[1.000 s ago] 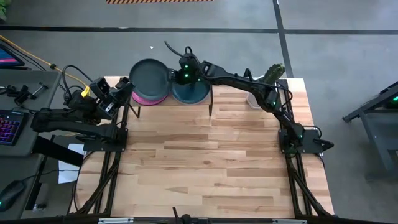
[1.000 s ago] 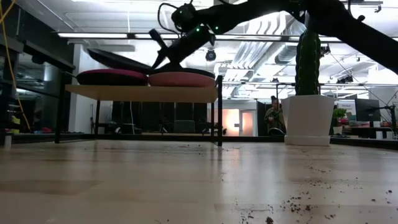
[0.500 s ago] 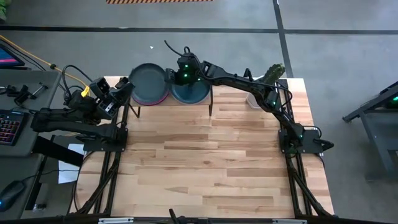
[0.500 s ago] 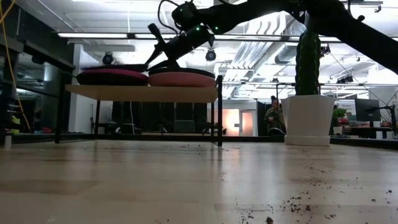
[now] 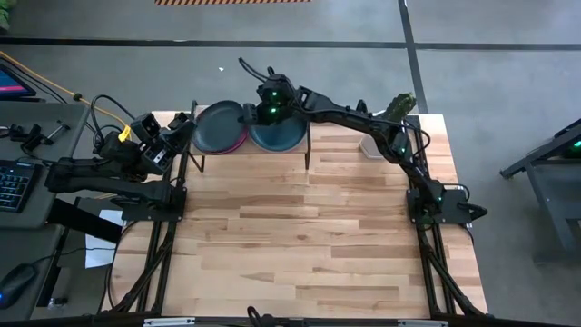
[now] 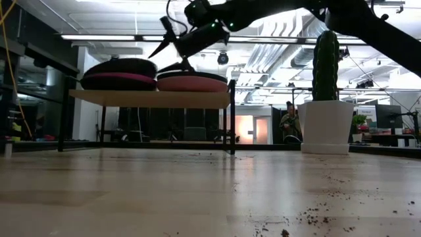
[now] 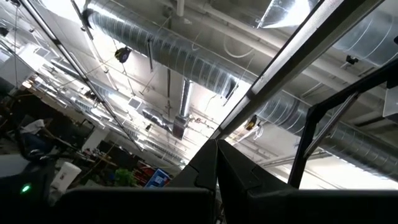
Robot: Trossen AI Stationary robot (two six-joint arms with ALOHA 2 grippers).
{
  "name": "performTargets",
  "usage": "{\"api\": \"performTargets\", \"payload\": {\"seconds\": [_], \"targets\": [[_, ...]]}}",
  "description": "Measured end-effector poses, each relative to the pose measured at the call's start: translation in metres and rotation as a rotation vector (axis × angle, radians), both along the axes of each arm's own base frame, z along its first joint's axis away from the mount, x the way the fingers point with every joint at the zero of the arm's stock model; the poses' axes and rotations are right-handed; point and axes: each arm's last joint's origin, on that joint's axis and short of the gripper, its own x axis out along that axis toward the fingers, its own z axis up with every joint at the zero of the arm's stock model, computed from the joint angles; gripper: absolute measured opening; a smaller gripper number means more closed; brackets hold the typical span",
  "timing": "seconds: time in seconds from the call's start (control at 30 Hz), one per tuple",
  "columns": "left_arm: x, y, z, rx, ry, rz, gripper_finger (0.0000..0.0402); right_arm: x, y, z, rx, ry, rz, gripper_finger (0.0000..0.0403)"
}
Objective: Place and stack plates onto a shelf
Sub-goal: Stack the black plate on the top of the pink plate on the shelf, then return to Home Position
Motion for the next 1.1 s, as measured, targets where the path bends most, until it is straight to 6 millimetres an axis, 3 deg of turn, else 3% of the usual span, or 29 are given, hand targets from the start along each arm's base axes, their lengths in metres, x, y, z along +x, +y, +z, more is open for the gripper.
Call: {"api": "performTargets", "payload": {"seconds": [0.37, 0.63, 0.8, 0.9, 1.1], "targets": [[0.001, 0.000, -0.001, 0.000, 0.008, 0.000, 0.0000, -0.041, 0.008, 0.038, -0.189, 0.161, 0.098, 0.0193], [0.002, 0.000, -0.003, 0.003, 0.036, -0.002, 0.0000, -0.096, 0.059, 0.054, -0.473, 0.665, 0.344, 0.0193], [0.006, 0.000, -0.008, 0.002, 0.105, -0.003, 0.0000, -0.116, 0.089, 0.058, -0.496, 0.778, 0.490, 0.0193], [0.009, 0.000, -0.011, 0.001, 0.143, -0.002, 0.0000, -0.129, 0.104, 0.055, -0.517, 0.744, 0.498, 0.0193], [0.011, 0.000, -0.014, 0.001, 0.182, -0.003, 0.0000, -0.177, 0.137, 0.021, -0.460, 0.608, 0.374, 0.0193]]}}
